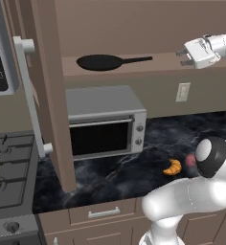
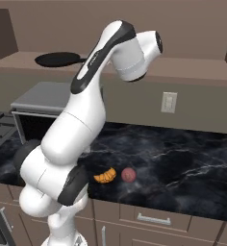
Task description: Pick the pan from the cabinet and place it on the stove. Then turn on the stove burner for the pan.
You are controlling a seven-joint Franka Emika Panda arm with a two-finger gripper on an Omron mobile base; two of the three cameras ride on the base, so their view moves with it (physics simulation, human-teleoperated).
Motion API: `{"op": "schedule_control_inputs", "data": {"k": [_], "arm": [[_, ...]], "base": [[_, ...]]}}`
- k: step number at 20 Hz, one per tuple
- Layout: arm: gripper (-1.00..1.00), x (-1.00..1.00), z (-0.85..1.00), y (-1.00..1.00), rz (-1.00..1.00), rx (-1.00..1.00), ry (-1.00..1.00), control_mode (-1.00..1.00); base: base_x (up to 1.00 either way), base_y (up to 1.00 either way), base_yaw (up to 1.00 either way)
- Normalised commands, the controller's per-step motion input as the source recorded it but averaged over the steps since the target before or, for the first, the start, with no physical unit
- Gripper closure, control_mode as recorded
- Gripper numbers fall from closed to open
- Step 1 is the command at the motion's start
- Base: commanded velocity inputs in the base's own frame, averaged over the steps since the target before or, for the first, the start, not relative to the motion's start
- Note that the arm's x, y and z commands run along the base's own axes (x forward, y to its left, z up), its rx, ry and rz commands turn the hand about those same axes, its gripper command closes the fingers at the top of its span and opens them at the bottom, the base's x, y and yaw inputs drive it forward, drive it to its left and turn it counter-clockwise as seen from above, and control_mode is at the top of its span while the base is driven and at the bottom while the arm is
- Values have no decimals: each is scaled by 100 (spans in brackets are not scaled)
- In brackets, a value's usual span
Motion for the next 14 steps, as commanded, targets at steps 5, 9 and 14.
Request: {"op": "schedule_control_inputs", "data": {"k": [5,9,14], "arm": [[-100,38,-4,0,0,0,0,-100],[-100,33,-4,0,0,0,0,-100],[-100,20,-17,-1,0,0,0,-100]], "base": [[0,0,0],[0,0,0],[0,0,0]]}}
